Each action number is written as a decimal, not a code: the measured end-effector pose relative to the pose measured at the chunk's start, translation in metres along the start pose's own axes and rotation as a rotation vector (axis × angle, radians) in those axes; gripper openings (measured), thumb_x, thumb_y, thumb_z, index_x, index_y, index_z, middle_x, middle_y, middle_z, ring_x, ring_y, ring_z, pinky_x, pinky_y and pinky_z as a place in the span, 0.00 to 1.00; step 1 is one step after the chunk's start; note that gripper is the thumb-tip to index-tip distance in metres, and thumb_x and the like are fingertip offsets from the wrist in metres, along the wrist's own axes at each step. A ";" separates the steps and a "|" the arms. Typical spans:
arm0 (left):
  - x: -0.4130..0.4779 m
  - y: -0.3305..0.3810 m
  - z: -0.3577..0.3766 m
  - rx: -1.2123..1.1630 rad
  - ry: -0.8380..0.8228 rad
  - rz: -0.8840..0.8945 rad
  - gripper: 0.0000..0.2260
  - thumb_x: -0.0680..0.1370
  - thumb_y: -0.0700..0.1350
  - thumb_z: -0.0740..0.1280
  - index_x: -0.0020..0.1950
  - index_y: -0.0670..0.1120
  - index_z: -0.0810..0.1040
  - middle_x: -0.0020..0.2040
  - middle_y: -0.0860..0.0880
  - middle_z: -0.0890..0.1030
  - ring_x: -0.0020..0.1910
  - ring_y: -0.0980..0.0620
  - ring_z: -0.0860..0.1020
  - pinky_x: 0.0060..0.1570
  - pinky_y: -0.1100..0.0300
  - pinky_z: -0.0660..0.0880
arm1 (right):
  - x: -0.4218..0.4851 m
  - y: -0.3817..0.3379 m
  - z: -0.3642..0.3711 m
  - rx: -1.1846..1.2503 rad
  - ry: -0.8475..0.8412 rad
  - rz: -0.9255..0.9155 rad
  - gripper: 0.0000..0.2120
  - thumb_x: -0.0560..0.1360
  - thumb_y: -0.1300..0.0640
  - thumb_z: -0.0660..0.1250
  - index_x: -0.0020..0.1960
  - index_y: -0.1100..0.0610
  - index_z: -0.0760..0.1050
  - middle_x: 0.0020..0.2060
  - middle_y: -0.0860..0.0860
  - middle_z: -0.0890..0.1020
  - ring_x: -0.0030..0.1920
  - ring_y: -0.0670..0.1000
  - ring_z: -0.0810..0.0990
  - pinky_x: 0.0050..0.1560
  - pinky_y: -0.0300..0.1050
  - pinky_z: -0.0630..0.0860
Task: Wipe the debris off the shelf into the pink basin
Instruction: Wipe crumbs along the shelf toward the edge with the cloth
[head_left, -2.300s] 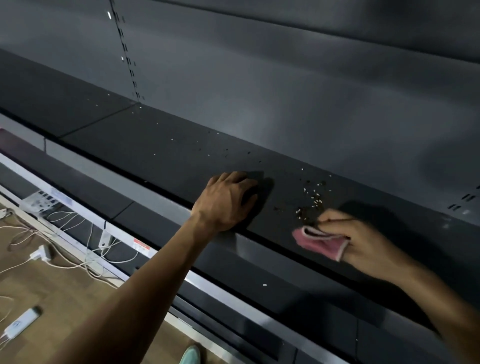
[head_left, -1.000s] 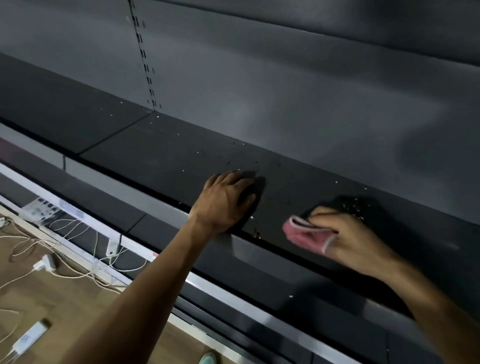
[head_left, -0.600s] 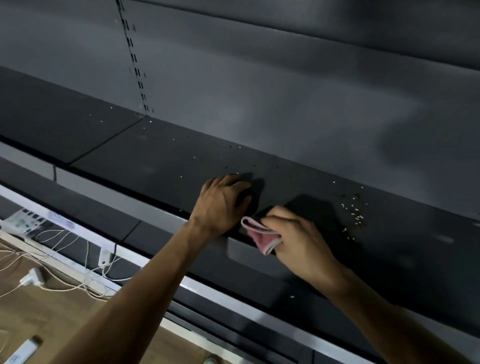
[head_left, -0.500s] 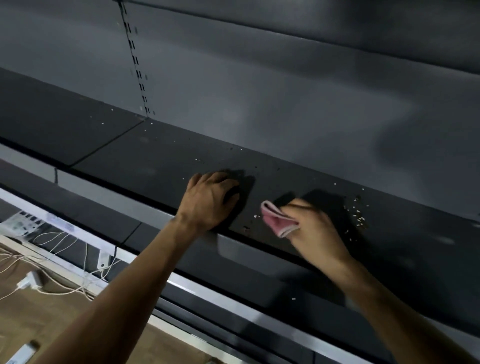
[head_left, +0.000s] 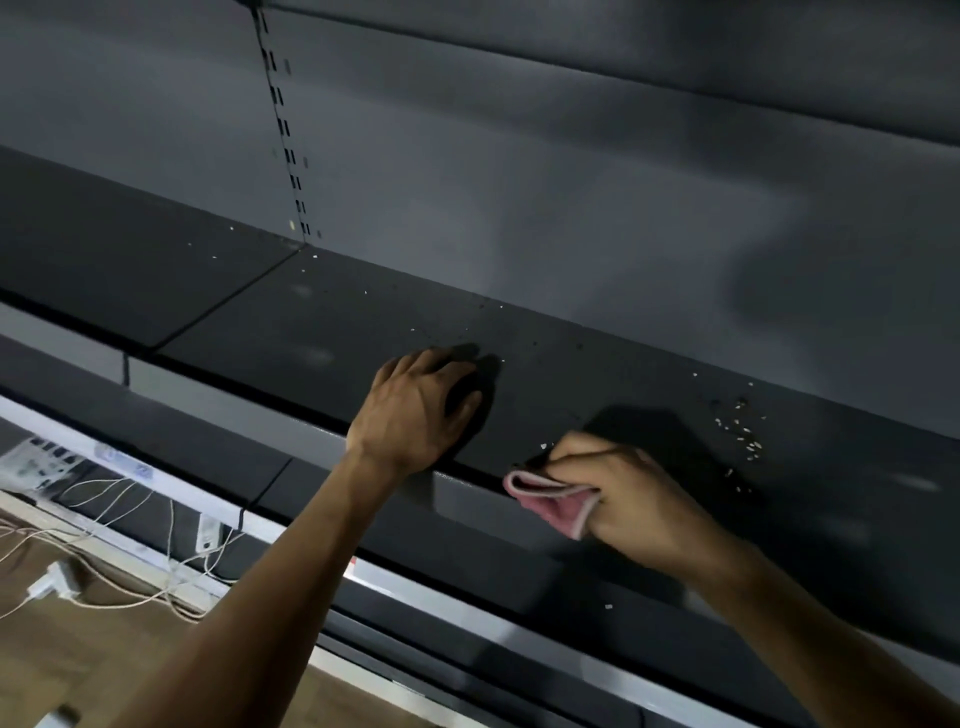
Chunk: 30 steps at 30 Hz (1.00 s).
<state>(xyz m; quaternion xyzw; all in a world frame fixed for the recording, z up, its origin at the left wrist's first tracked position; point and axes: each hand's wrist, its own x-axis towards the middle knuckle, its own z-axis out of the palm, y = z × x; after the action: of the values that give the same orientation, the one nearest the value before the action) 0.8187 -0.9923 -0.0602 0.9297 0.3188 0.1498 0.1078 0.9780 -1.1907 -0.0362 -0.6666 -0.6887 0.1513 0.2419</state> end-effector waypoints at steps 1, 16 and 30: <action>0.000 0.000 0.000 -0.004 -0.002 0.004 0.20 0.81 0.59 0.57 0.70 0.55 0.71 0.71 0.50 0.71 0.69 0.47 0.69 0.71 0.49 0.61 | 0.008 -0.002 0.005 -0.021 0.034 0.020 0.09 0.73 0.60 0.69 0.52 0.52 0.83 0.45 0.44 0.77 0.45 0.42 0.79 0.44 0.40 0.75; 0.001 -0.002 0.003 -0.005 0.027 0.008 0.19 0.81 0.58 0.57 0.71 0.56 0.69 0.71 0.51 0.70 0.69 0.47 0.69 0.71 0.48 0.61 | -0.003 -0.001 -0.015 0.104 -0.034 0.022 0.04 0.76 0.48 0.71 0.45 0.47 0.82 0.39 0.46 0.77 0.41 0.45 0.79 0.41 0.46 0.75; -0.002 -0.004 0.000 -0.019 -0.007 0.039 0.18 0.82 0.54 0.57 0.72 0.54 0.70 0.72 0.50 0.70 0.70 0.47 0.68 0.71 0.49 0.61 | 0.036 0.017 -0.016 -0.143 0.403 0.213 0.08 0.73 0.53 0.73 0.42 0.57 0.80 0.37 0.50 0.75 0.37 0.50 0.77 0.36 0.44 0.70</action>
<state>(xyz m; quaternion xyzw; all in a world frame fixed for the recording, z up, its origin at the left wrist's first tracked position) 0.8149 -0.9904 -0.0615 0.9352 0.2987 0.1518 0.1145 1.0013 -1.1558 -0.0268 -0.7677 -0.5611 -0.0092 0.3092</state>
